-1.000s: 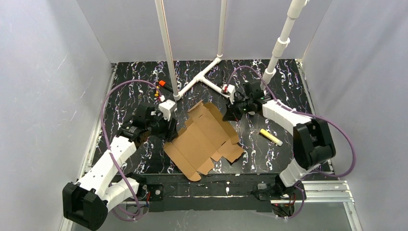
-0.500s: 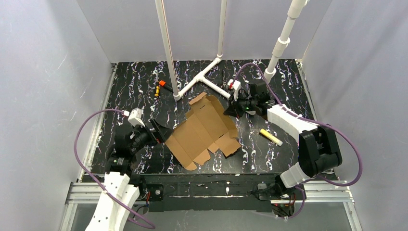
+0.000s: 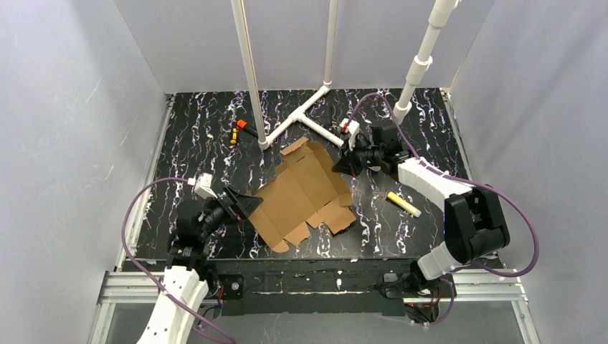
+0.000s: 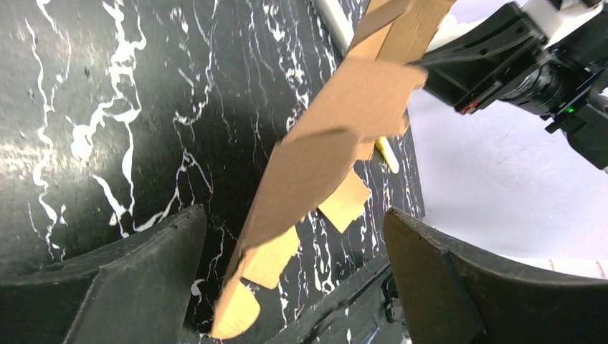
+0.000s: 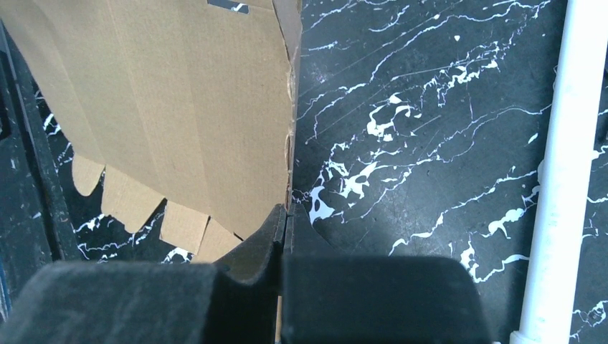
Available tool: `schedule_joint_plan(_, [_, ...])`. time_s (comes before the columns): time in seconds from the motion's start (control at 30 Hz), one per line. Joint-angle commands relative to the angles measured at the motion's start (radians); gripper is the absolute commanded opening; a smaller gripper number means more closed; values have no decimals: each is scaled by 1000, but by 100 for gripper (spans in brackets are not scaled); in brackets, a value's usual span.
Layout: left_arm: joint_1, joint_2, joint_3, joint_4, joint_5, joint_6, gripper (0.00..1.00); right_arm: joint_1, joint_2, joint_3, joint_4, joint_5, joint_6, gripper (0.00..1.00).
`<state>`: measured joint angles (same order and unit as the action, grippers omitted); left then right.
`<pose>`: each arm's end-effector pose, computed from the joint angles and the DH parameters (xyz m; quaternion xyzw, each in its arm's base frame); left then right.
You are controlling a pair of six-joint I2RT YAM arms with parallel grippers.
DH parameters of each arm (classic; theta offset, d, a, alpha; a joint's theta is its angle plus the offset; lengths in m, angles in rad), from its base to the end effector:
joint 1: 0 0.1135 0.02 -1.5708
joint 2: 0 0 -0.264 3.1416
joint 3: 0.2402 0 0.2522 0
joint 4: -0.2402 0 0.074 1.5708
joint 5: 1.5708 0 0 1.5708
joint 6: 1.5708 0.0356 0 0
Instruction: Fold the paper box
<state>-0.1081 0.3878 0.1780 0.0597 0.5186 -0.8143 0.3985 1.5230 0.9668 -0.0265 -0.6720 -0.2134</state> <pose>0.1288 -0.0317 0.2053 -0.0965 0.7454 -0.4546 0.4779 0.2975 0.1493 0.2428 -0.3994 0.7455 0.3304 0.4189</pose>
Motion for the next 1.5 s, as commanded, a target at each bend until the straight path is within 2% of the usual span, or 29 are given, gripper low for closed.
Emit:
schedule_joint_plan(0.0, [-27, 34, -47, 32, 32, -59, 89, -28, -1, -22, 100, -22, 116, 1])
schedule_joint_plan(0.2, [-94, 57, -65, 63, -58, -68, 86, -33, 10, -67, 181, 25, 225, 1])
schedule_joint_plan(0.33, [-128, 128, -84, 179, -96, -81, 79, -35, 21, -86, 222, 20, 279, 1])
schedule_joint_plan(0.6, [-168, 263, -86, 408, -85, -77, 72, -56, 29, -108, 288, -38, 356, 1])
schedule_joint_plan(0.8, [-168, 209, -108, 441, -107, -75, 70, -66, 26, -119, 318, -60, 391, 1])
schedule_joint_plan(0.97, [-167, 168, -132, 458, -112, -77, 64, -66, 29, -124, 339, -76, 417, 1])
schedule_joint_plan(1.37, [-167, 273, -108, 464, -141, -9, 47, -66, 34, -134, 396, -155, 461, 1])
schedule_joint_plan(1.47, [-167, 297, -106, 464, -161, 17, 46, -64, 37, -134, 401, -169, 463, 1])
